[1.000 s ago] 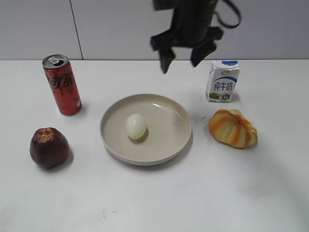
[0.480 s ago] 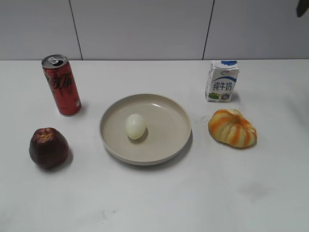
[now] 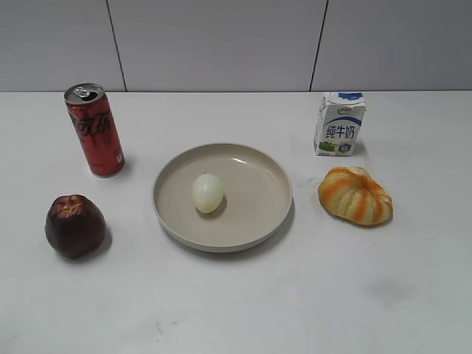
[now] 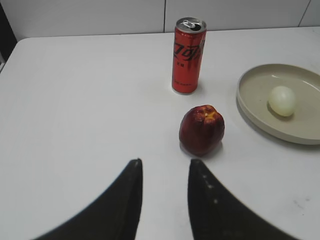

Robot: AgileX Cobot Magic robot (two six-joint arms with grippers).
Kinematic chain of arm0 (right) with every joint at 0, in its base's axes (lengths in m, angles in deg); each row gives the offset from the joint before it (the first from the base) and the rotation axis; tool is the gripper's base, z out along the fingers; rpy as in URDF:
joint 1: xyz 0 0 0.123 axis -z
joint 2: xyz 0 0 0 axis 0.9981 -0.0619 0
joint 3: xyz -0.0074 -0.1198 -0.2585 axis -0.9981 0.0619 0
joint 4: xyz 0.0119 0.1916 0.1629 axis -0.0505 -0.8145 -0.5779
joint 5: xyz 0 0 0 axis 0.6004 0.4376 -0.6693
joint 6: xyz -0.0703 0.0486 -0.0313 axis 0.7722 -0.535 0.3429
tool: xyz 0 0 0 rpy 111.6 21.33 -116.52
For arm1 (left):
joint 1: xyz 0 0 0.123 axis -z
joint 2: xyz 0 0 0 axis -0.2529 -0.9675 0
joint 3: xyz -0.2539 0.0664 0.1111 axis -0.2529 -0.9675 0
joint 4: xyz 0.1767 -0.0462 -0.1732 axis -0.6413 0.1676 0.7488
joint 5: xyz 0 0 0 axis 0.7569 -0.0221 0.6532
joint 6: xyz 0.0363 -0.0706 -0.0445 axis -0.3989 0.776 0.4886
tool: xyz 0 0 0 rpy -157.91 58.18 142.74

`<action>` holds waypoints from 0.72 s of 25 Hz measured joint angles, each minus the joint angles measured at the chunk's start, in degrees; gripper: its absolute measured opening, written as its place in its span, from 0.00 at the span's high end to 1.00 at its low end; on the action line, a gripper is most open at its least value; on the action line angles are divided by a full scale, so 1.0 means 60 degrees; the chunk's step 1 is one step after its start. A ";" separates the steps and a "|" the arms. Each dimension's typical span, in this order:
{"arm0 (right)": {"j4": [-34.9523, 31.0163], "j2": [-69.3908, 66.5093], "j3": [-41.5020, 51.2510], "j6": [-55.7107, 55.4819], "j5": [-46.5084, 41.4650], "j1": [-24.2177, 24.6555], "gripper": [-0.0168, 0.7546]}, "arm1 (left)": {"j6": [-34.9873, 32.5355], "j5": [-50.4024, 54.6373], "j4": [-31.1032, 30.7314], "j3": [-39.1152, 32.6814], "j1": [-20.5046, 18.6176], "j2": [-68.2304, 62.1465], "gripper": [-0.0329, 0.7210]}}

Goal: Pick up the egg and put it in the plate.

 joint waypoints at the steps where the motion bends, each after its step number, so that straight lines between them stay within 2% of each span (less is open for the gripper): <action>1: 0.0000 0.0547 0.0706 0.0025 0.0209 0.0000 0.21 | 0.0000 0.0000 0.0000 0.0000 0.0000 0.0000 0.65; 6: 0.0170 0.3025 0.3461 0.0046 0.1450 0.0000 0.21 | 0.0000 0.0000 0.0000 0.0000 0.0000 0.0000 0.65; 10: 0.0223 0.4757 0.4788 0.0057 0.1842 0.0000 0.21 | 0.0000 0.0000 0.0000 0.0000 0.0000 0.0000 0.65; 18: 0.0239 0.8187 0.5135 0.0068 0.1698 0.0000 0.21 | 0.0000 0.0000 0.0000 0.0000 0.0000 0.0000 0.65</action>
